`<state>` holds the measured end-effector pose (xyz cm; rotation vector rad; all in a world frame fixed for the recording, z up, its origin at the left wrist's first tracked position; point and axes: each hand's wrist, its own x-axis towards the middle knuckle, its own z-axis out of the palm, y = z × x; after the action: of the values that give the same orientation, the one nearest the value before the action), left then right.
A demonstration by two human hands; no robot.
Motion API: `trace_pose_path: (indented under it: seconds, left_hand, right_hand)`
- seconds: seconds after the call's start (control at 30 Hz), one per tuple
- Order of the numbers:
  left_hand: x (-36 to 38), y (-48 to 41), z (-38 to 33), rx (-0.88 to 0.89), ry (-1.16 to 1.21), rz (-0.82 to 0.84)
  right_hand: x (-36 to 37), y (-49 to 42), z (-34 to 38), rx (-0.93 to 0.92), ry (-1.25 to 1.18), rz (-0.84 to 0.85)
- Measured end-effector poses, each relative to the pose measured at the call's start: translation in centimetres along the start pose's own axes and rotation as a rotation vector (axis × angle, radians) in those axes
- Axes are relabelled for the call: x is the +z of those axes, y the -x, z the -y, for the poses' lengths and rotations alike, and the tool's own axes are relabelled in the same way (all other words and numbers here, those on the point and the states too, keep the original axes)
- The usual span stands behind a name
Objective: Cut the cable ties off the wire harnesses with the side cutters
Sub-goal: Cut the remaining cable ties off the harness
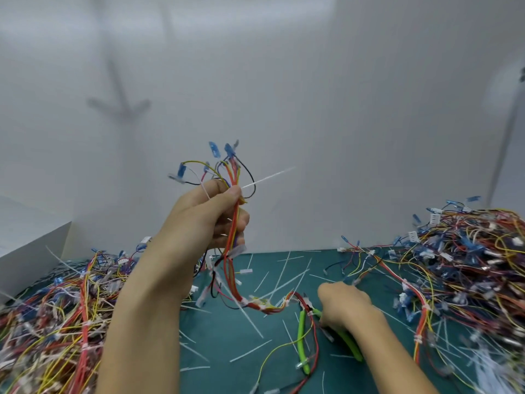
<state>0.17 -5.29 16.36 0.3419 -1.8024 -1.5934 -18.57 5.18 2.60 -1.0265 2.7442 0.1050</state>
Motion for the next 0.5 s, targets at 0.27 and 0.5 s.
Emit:
trace_pose_path:
  seconds: [0.27,0.5]
  left_hand:
    - [-1.3,-0.2,0.3,0.032,-0.114,-0.095]
    - [-1.6,0.2,0.2,0.04,-0.034,-0.101]
  right_hand:
    - [-0.6,0.1,0.3,0.033,-0.186,-0.187]
    - [-2.5,0.7,0.2,0.037,-0.413,-0.738]
